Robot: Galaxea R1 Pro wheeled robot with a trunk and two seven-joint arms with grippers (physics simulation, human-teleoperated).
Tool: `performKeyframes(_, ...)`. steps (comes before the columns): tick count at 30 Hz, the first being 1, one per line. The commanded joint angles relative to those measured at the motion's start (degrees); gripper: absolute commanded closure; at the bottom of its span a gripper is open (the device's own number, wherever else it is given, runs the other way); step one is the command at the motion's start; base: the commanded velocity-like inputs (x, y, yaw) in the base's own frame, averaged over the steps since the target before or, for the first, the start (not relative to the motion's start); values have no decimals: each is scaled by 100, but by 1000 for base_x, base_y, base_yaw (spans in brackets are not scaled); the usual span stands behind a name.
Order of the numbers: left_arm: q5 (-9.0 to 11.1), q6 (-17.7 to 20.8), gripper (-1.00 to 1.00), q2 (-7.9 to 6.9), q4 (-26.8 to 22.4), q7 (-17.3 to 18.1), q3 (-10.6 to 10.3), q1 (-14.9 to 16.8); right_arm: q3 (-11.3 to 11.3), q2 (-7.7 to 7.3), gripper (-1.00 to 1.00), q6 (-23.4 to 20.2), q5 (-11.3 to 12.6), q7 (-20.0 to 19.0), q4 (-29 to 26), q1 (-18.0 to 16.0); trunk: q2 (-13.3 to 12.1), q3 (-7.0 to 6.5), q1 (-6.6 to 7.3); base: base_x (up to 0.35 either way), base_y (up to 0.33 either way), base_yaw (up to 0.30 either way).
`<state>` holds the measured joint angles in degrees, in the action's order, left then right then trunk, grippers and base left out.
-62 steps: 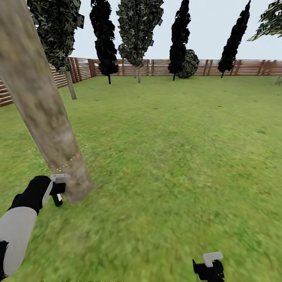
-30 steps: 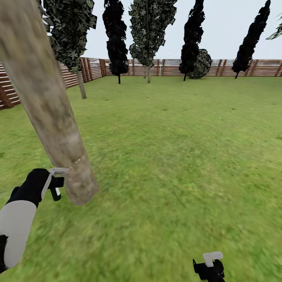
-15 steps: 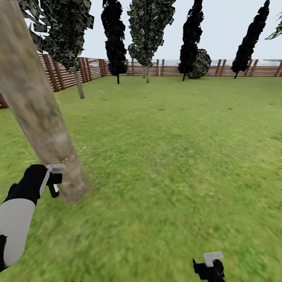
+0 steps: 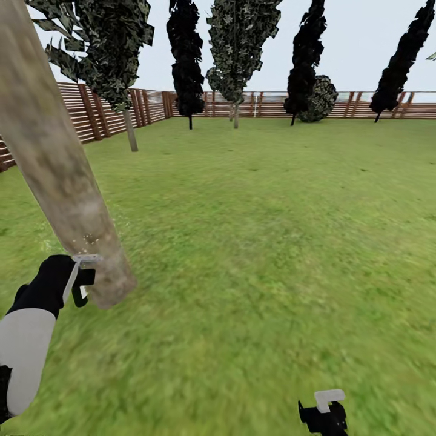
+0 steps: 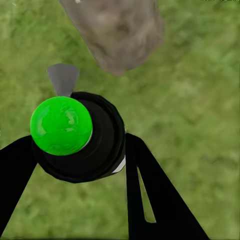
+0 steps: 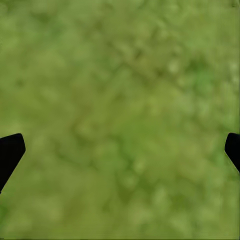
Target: In the garden, pick up the pesticide atomizer on the floor and spray pesticide onto both trees until each tree trunk is fully covered.
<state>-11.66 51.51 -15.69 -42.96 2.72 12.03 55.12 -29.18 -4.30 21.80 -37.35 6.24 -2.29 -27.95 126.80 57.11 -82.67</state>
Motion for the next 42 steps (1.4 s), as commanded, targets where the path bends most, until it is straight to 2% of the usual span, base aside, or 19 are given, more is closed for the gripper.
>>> performKeyframes(1, -4, -3, 100, 2, 18, -13, 9, -1, 0, -1, -100, 0, 0, 0, 0, 0, 0, 0, 0, 225, -208, 274)
performKeyframes(4, 30, -47, 100, 10, 70, -40, 24, -24, 0, 5, -100, 0, 0, 0, 0, 0, 0, 0, 0, 237, -192, 234)
performKeyframes(8, 56, -67, 100, 29, 80, -42, 42, -253, 0, -1, -100, 0, -7, 0, 0, 0, 0, 0, 0, 242, -185, 37)
performKeyframes(17, 50, -63, 100, 31, 81, -43, 61, -276, 0, -1, -100, 0, 0, 0, 0, 0, 0, 0, 0, 270, -167, 4)
performKeyframes(20, 57, -170, 100, -10, 102, -43, 102, -571, 0, 10, -100, 0, -2, 0, 5, 0, 0, 0, 0, 281, -152, 223)
performKeyframes(21, 58, -292, 100, -33, 85, -43, 233, -700, 0, 13, -100, 0, -5, 0, 11, 0, 0, 0, 0, 295, -114, 264)
performKeyframes(22, 55, -387, 100, -44, 64, -39, 481, -838, 0, 15, -100, 0, -7, 0, 14, 0, 0, 0, 0, 306, -61, 271)
performKeyframes(23, 56, -508, 100, -45, 55, -24, 918, -982, 1, 22, -100, 0, -10, 0, 17, 0, 0, 0, 0, 314, -20, 275)
performKeyframes(24, 26, -740, 100, -28, 73, -30, 1081, -1028, 6, 27, -100, 0, -13, 0, 17, 0, 0, 0, 0, 316, -8, 276)
performKeyframes(25, 12, -889, 100, -17, 88, -38, 1133, -1061, 7, 31, -100, 0, -15, 0, 17, 0, 0, 0, 0, 317, -4, 277)
performKeyframes(28, 1, -1102, 100, 5, 90, -42, 1201, -1286, 9, 34, -100, 0, -17, 0, 18, 0, 0, 0, 0, 317, -7, 160)
performKeyframes(36, 52, -1160, 100, 34, 76, -43, 1207, -1378, 4, 31, -100, 0, -9, 0, 18, 0, 0, 0, 0, 265, -153, 117)
performKeyframes(42, 15, -1160, 100, 38, 76, -43, 1206, -1382, 0, 24, -100, 0, -9, 0, 18, 0, 0, 0, 0, 27, -270, 274)
